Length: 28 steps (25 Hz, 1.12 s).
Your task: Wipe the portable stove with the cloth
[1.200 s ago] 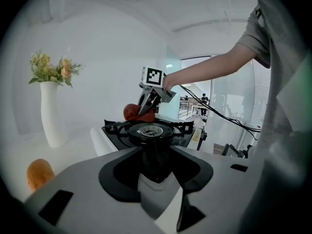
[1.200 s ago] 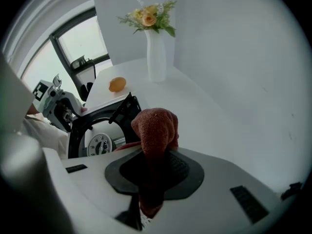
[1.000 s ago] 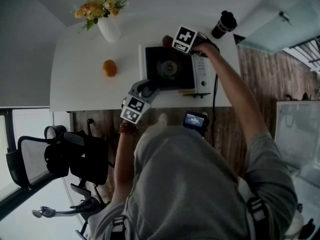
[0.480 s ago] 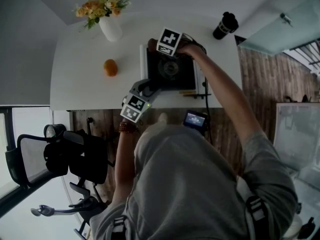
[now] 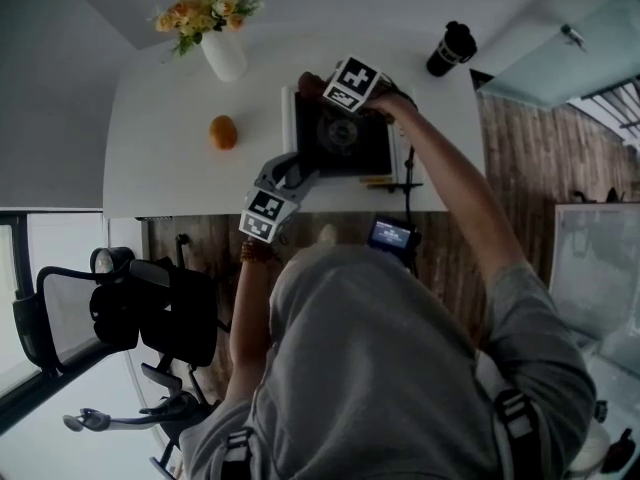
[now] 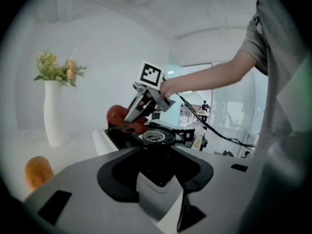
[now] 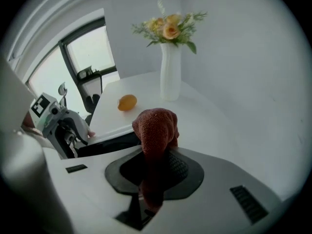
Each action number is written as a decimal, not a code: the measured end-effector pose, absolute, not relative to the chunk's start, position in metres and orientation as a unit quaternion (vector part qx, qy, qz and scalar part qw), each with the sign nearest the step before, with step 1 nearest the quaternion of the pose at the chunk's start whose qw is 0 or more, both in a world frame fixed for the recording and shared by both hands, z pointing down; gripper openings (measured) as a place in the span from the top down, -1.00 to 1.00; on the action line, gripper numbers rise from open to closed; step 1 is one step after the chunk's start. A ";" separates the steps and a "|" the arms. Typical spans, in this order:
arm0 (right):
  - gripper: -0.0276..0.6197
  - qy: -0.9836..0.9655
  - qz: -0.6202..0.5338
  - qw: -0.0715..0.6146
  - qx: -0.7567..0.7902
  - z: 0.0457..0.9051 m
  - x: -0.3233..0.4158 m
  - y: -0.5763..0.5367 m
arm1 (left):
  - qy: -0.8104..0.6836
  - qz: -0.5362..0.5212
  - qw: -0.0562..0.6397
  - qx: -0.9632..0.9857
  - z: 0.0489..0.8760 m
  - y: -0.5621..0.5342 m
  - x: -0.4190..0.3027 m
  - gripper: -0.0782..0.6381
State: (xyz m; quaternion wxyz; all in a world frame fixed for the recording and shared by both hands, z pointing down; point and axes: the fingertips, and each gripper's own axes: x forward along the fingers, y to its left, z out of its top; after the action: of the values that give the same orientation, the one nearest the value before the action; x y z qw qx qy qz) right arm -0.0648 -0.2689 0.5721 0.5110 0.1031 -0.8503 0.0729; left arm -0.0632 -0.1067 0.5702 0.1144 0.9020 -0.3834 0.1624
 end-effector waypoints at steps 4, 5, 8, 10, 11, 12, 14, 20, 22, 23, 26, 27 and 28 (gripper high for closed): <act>0.68 -0.890 0.105 0.405 0.183 0.522 -0.031 -0.280 | -0.425 0.112 0.105 0.892 0.541 -0.114 -0.081 0.21; 0.68 -0.901 0.107 0.370 0.201 0.505 -0.022 -0.278 | -0.433 0.105 0.096 0.890 0.532 -0.117 -0.083 0.21; 0.67 -0.932 0.102 0.267 0.222 0.460 0.000 -0.251 | -0.460 0.083 0.059 0.882 0.500 -0.124 -0.086 0.22; 0.67 -0.949 0.080 0.207 0.225 0.437 0.012 -0.222 | -0.483 0.065 0.035 0.873 0.479 -0.128 -0.086 0.26; 0.67 -0.955 0.068 0.175 0.231 0.428 0.019 -0.209 | -0.493 0.054 0.028 0.868 0.471 -0.130 -0.086 0.29; 0.67 -0.959 0.057 0.141 0.240 0.420 0.026 -0.196 | -0.501 0.043 0.025 0.864 0.465 -0.130 -0.085 0.32; 0.67 -0.962 0.036 0.078 0.259 0.411 0.036 -0.170 | -0.512 0.028 0.027 0.858 0.459 -0.128 -0.082 0.43; 0.67 -0.929 -0.017 0.061 0.364 0.436 0.059 -0.135 | -0.546 0.029 0.012 0.837 0.463 -0.125 -0.067 0.64; 0.68 -0.908 -0.015 0.077 0.410 0.446 0.071 -0.134 | -0.556 0.040 0.007 0.830 0.468 -0.125 -0.065 0.65; 0.68 -0.900 -0.015 0.081 0.429 0.449 0.076 -0.133 | -0.559 0.045 0.007 0.828 0.471 -0.125 -0.064 0.65; 0.68 -0.884 -0.016 0.088 0.458 0.454 0.084 -0.129 | -0.557 0.056 0.011 0.829 0.480 -0.123 -0.060 0.65; 0.68 -0.883 -0.017 0.091 0.461 0.455 0.085 -0.128 | -0.555 0.058 0.011 0.830 0.482 -0.122 -0.059 0.65; 0.68 -0.882 -0.017 0.093 0.461 0.456 0.085 -0.128 | -0.553 0.058 0.011 0.831 0.483 -0.120 -0.058 0.65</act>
State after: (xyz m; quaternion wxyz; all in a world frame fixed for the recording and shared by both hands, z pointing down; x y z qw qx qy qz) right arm 0.0845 -0.1281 0.4558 0.0932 0.4613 -0.8822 -0.0174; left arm -0.0579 -0.1203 0.4831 0.0109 0.8307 -0.5535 0.0583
